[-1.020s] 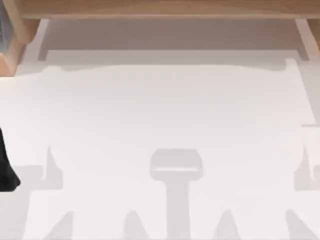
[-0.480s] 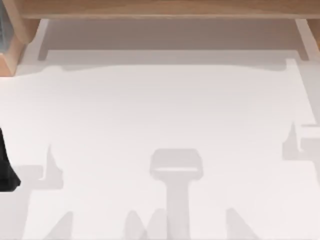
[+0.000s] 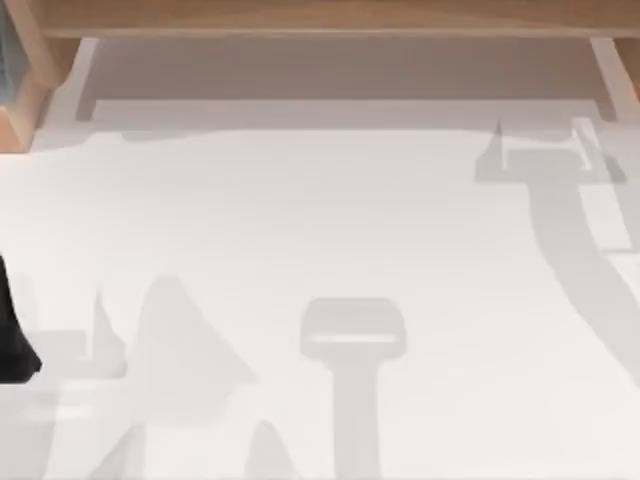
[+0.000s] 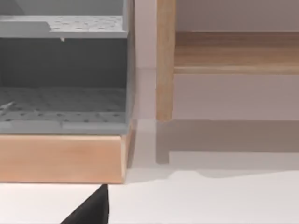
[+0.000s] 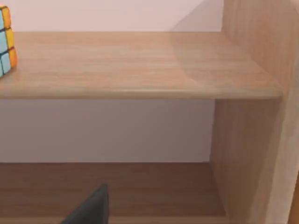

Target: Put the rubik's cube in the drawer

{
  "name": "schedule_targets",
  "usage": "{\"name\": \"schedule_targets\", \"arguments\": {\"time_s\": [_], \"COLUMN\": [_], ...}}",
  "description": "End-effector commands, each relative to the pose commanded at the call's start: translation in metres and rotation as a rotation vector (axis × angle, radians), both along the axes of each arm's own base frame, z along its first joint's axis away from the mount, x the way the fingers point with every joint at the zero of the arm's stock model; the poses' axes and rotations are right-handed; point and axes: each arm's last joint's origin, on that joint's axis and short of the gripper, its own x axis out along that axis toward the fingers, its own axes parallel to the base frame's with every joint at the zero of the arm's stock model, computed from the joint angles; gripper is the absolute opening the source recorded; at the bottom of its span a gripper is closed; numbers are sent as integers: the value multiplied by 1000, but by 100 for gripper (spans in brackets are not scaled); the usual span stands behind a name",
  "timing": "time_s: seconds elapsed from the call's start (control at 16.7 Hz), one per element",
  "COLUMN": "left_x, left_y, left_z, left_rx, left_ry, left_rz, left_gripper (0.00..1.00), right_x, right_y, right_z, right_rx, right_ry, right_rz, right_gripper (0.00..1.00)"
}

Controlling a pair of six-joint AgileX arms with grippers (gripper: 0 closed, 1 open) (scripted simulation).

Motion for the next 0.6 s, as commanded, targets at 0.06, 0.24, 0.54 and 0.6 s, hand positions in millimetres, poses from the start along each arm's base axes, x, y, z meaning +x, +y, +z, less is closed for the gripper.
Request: {"name": "schedule_targets", "arguments": {"time_s": [0.06,0.24,0.54,0.6], "left_x": [0,0,0,0], "left_y": [0,0,0,0], "left_z": [0,0,0,0], "left_rx": [0,0,0,0], "left_ry": [0,0,0,0], "left_rz": [0,0,0,0], "left_gripper": [100,100,100,100], "right_x": [18,68,127,134], "right_y": [14,62,139,151], "right_z": [9,22,13,10], "right_rx": [-1,-4,-6,-5], "right_ry": [-1,-4,-5,-6], "right_rz": [0,2,5,6], "right_gripper": [100,100,100,100]}}
